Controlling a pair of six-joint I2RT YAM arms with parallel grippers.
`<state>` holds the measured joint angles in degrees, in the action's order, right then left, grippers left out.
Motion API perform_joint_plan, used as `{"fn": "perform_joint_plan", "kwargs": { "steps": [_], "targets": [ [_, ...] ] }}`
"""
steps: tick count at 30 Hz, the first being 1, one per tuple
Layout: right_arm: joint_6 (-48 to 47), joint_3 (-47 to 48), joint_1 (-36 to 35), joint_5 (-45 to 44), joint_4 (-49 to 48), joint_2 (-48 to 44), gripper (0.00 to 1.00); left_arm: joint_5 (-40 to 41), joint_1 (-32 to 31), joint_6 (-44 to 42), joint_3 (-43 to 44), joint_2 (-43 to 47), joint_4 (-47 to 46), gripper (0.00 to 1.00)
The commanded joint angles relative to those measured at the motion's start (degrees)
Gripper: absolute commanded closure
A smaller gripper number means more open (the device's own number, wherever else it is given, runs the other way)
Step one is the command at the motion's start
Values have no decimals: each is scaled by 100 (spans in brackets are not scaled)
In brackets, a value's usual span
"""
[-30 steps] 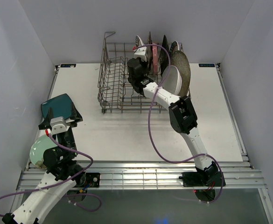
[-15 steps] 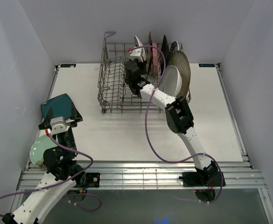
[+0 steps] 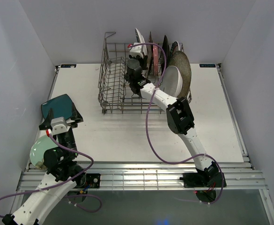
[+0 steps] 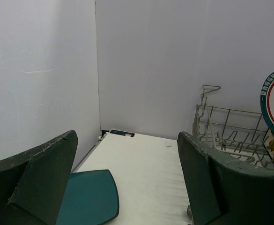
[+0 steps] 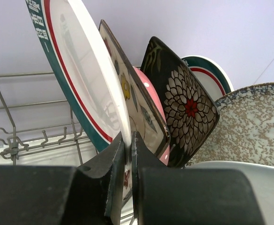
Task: Load the plates into the dish rack
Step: Insert the plate into the dish rack.
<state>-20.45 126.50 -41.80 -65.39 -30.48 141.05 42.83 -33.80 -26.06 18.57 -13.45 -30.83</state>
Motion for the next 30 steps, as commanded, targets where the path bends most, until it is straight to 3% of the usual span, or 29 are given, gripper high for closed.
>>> {"fn": "perform_joint_plan", "kwargs": {
  "steps": [1, 16, 30],
  "targets": [
    [67, 420, -56, -150, -415, -183, 92, -73, 40, 22, 130, -52, 51, 2],
    [1526, 226, -153, -299, 780, -386, 92, -64, 40, 22, 156, -70, 95, 2],
    [1193, 33, -162, -879, 139, -307, 92, -90, 40, 75, 156, -96, 139, 2]
  ]
}}
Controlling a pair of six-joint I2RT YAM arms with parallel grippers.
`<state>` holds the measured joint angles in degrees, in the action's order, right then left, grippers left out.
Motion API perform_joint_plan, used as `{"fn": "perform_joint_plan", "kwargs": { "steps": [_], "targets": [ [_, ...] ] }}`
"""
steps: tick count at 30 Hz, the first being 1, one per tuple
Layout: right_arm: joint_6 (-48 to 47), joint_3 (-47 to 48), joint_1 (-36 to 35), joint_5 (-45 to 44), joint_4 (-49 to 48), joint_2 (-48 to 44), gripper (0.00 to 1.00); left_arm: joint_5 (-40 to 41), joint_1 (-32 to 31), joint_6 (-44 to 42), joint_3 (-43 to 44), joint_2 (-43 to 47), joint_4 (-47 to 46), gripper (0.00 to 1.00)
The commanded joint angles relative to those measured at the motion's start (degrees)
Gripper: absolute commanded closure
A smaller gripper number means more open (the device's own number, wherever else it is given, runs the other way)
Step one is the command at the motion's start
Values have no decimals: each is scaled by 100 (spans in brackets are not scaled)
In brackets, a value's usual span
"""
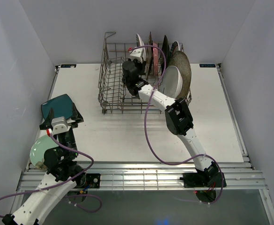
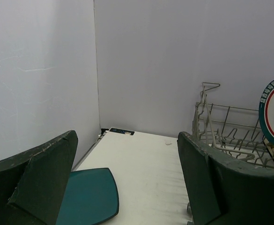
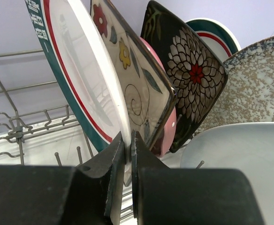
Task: Load the plates into the dish rack
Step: Insert the plate into the dish rack.
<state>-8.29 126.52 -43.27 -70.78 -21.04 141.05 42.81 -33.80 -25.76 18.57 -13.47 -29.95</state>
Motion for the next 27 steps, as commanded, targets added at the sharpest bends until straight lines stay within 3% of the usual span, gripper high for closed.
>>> {"fn": "perform_joint_plan", "kwargs": {
  "steps": [1, 15, 27],
  "targets": [
    [-32, 39, -15, -383, -832, -298, 92, -97, 40, 45, 156, -94, 51, 2],
    [187, 84, -15, -392, -815, -43, 92, -88, 40, 45, 173, -120, 60, 2],
    [1067, 127, -15, -129, -24, 89, 92, -88, 40, 45, 165, -120, 60, 2]
  ]
}}
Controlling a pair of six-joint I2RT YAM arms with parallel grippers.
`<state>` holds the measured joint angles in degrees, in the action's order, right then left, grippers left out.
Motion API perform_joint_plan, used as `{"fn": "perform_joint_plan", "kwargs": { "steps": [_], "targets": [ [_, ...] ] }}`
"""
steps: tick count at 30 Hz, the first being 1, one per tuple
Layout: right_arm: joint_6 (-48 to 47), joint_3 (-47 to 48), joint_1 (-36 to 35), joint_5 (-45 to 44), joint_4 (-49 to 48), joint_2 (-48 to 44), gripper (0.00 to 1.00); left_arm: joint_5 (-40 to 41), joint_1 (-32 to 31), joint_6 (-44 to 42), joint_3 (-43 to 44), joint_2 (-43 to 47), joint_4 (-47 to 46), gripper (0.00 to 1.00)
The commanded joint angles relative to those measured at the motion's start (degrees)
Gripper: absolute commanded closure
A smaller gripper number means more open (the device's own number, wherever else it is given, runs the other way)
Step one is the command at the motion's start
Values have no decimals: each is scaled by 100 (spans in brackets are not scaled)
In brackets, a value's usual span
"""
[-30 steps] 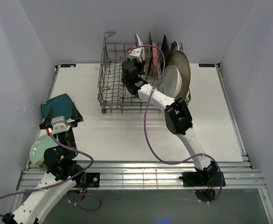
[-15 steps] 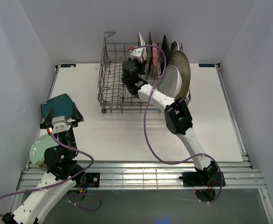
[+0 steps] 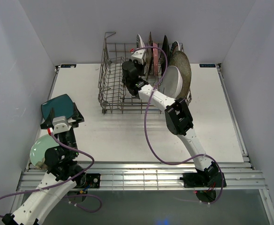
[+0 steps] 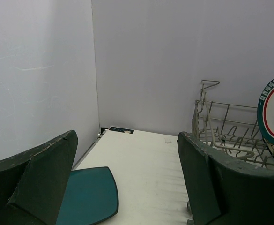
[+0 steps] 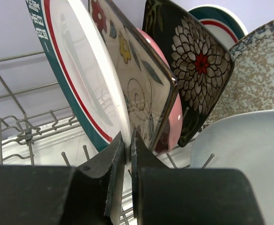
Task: Load the plates into the dish rack
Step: Insert the plate into the dish rack.
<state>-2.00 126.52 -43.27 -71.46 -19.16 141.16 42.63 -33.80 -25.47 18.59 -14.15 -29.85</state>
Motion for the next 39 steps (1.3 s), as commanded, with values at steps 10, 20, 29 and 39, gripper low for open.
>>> {"fn": "perform_joint_plan", "kwargs": {
  "steps": [10, 20, 29, 39],
  "targets": [
    [473, 136, -33, -236, -272, 245, 92, -80, 40, 25, 171, -53, 58, 2],
    [-757, -57, -164, -860, -1827, 245, 92, -71, 40, 25, 171, -79, 49, 2],
    [-1259, 5, -191, -957, -2400, 236, 92, -62, 32, 25, 180, -61, 58, 2],
    [-1031, 109, -217, -1002, -2277, 412, 92, -53, 40, 25, 189, -88, 58, 2]
  ]
}}
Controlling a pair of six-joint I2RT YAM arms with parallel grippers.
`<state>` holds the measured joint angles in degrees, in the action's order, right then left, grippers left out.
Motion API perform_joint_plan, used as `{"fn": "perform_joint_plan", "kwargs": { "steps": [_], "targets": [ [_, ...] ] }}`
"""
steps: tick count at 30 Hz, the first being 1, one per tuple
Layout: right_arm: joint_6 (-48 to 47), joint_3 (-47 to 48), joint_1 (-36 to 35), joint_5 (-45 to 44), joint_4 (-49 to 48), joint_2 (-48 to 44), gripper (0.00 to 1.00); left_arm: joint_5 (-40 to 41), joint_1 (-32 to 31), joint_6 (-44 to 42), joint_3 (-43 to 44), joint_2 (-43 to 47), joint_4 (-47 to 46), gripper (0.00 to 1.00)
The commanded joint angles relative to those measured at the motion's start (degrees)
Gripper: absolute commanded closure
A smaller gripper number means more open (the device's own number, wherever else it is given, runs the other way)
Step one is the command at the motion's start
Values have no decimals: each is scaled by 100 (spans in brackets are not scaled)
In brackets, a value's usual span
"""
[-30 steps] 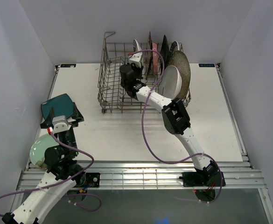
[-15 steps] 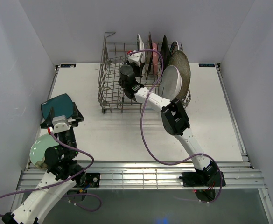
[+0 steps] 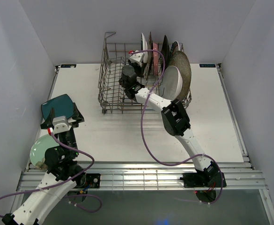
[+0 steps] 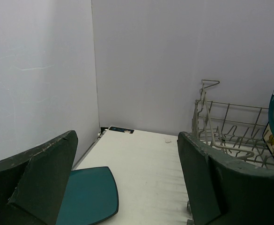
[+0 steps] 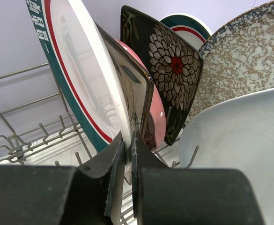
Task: Load the plates into the dish rack
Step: Insert the plate into the dish rack.
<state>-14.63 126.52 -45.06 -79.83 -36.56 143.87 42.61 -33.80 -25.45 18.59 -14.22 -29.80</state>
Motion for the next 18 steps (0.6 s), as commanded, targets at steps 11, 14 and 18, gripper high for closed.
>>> {"fn": "perform_joint_plan", "kwargs": {
  "steps": [11, 14, 18],
  "targets": [
    [707, 198, -38, -15, -72, 255, 92, -60, 40, 23, 180, -81, 62, 2],
    [866, 233, -38, 29, 113, 308, 92, -60, 40, 23, 171, -81, 62, 2],
    [883, 268, -38, 38, 114, 396, 92, -60, 40, 31, 180, -107, 62, 2]
  ]
}}
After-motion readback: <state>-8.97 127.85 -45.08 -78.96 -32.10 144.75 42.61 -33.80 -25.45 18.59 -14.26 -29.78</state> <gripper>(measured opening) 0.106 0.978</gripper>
